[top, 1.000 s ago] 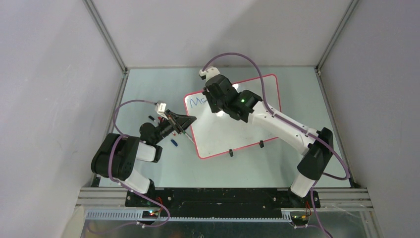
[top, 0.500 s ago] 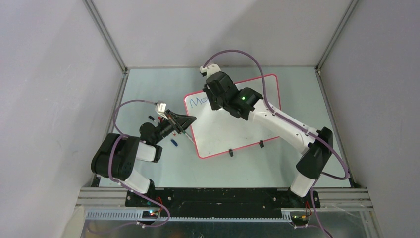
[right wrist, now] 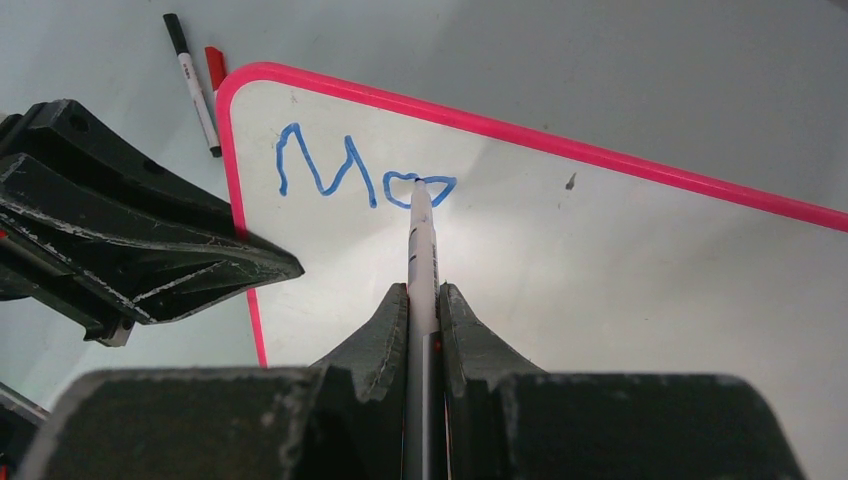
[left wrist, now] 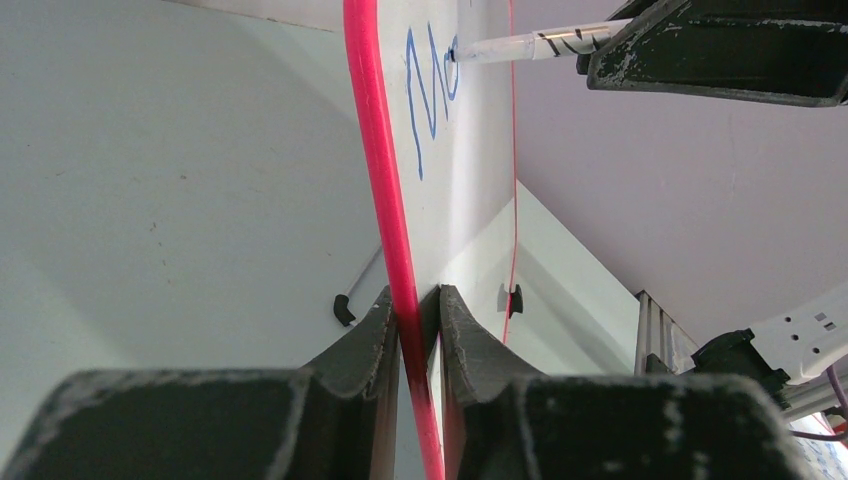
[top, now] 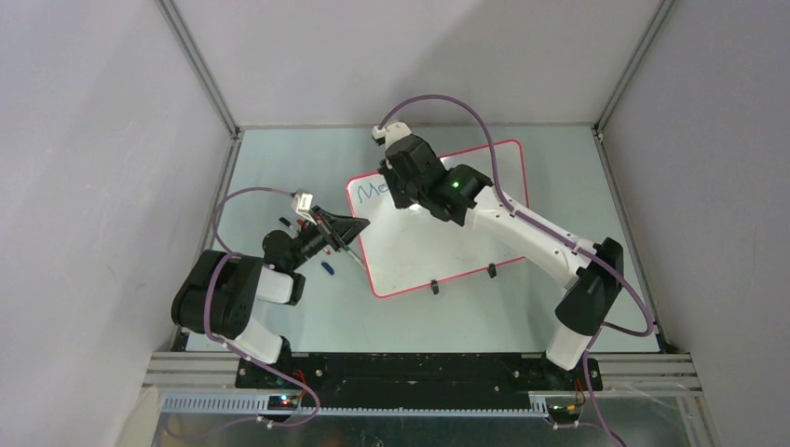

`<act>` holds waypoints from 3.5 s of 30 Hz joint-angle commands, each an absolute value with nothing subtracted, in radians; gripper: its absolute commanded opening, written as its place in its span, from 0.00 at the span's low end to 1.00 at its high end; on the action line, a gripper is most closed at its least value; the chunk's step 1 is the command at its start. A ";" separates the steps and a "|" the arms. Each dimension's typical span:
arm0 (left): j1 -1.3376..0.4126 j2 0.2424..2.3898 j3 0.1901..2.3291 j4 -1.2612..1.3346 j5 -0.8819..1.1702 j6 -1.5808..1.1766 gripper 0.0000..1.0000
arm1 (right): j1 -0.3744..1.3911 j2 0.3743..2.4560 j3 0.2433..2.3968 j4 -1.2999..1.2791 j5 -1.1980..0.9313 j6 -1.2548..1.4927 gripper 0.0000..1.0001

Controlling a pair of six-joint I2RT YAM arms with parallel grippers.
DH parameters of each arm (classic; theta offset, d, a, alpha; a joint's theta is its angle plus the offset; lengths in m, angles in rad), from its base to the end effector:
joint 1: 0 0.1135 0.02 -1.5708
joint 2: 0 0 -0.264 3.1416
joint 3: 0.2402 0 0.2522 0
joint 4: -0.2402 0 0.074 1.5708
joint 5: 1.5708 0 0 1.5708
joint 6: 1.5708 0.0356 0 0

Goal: Write a sentence on the whiteboard

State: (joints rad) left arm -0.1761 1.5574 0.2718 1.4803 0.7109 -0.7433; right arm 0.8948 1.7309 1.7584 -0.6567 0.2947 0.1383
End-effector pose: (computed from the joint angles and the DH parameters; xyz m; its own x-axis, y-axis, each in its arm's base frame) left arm 0.2342 -0.0653 0.1788 -0.3761 -0.4539 -0.8078 0.6907 0.4438 -0.5710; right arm 0.2538 0.2998 0.3772 -0.4473 -0.3469 -0.8243 -0.5430 0.8377 -0.0578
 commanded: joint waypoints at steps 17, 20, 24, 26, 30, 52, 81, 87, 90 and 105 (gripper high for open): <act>-0.186 1.559 0.301 1.531 0.720 -0.694 0.03 | 0.890 1.517 1.601 -0.494 0.217 0.133 0.00; -0.186 1.559 0.303 1.531 0.719 -0.694 0.04 | 0.872 1.480 1.540 -0.458 0.202 0.144 0.00; -0.186 1.560 0.303 1.531 0.720 -0.695 0.04 | 0.849 1.440 1.484 -0.413 0.196 0.150 0.00; -0.186 1.558 0.301 1.531 0.720 -0.694 0.05 | 0.841 1.428 1.463 -0.390 0.199 0.153 0.00; -0.186 1.559 0.301 1.531 0.718 -0.693 0.10 | 0.835 1.415 1.443 -0.378 0.208 0.151 0.00; -0.186 1.576 0.309 1.531 0.719 -0.700 0.36 | 0.813 1.372 1.338 -0.243 0.259 0.195 0.00; -0.189 1.579 0.312 1.530 0.724 -0.703 0.18 | 0.816 1.444 1.404 -0.327 0.152 0.130 0.00; -0.190 1.579 0.312 1.531 0.724 -0.703 0.18 | 0.823 1.477 1.441 -0.357 0.169 0.124 0.00; -0.189 1.579 0.311 1.531 0.724 -0.703 0.18 | 0.825 1.489 1.445 -0.359 0.173 0.124 0.00; -0.190 1.578 0.313 1.531 0.726 -0.701 0.17 | 0.825 1.543 1.497 -0.379 0.197 0.116 0.00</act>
